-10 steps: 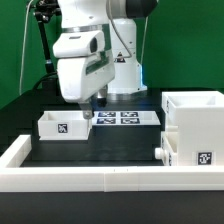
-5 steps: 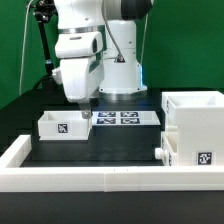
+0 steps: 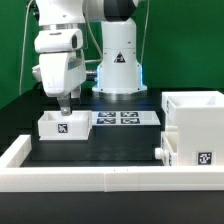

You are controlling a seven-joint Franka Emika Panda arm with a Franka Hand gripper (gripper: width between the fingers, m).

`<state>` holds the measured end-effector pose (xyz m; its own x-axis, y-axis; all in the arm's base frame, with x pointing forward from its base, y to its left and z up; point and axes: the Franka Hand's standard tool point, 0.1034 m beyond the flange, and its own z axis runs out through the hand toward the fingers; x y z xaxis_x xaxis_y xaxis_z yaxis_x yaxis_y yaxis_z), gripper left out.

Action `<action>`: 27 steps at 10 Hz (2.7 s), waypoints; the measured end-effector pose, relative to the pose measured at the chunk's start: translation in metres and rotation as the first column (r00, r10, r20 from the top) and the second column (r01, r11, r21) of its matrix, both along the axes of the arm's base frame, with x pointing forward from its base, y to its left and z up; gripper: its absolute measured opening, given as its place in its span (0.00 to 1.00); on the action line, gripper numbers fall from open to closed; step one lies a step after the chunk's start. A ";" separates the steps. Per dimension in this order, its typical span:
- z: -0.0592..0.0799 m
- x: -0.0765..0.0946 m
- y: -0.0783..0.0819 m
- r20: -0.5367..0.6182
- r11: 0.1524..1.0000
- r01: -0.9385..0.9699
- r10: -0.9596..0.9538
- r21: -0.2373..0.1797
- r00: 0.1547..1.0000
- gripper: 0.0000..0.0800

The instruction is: Assemble drawer

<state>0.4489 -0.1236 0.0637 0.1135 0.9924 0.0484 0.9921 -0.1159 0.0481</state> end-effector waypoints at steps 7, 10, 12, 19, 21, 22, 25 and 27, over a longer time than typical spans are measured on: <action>0.002 -0.008 -0.009 0.024 0.912 0.408 -0.409 0.029 0.912 0.81; 0.002 -0.011 -0.009 0.008 0.776 0.629 -0.630 0.047 0.777 0.81; 0.001 -0.011 -0.008 -0.003 0.708 0.704 -0.705 0.053 0.709 0.81; -0.005 -0.022 0.007 -0.081 0.152 0.986 -0.984 0.064 0.157 0.81; -0.010 -0.028 0.025 -0.117 -0.046 0.998 -0.992 0.038 -0.041 0.81; -0.011 -0.029 0.027 -0.125 -0.107 0.994 -0.987 0.035 -0.102 0.81; -0.011 -0.028 0.027 -0.125 -0.090 0.995 -0.989 0.037 -0.084 0.81; -0.019 -0.034 0.033 -0.107 -0.006 0.999 -0.994 0.052 0.000 0.81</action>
Offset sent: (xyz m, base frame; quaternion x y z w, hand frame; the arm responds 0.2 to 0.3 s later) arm 0.0000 0.0000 0.0000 0.0000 0.0000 0.0000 1.0000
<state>0.4151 -0.0904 0.0451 0.9884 -0.1238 0.0880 -0.1184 -0.9909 -0.0644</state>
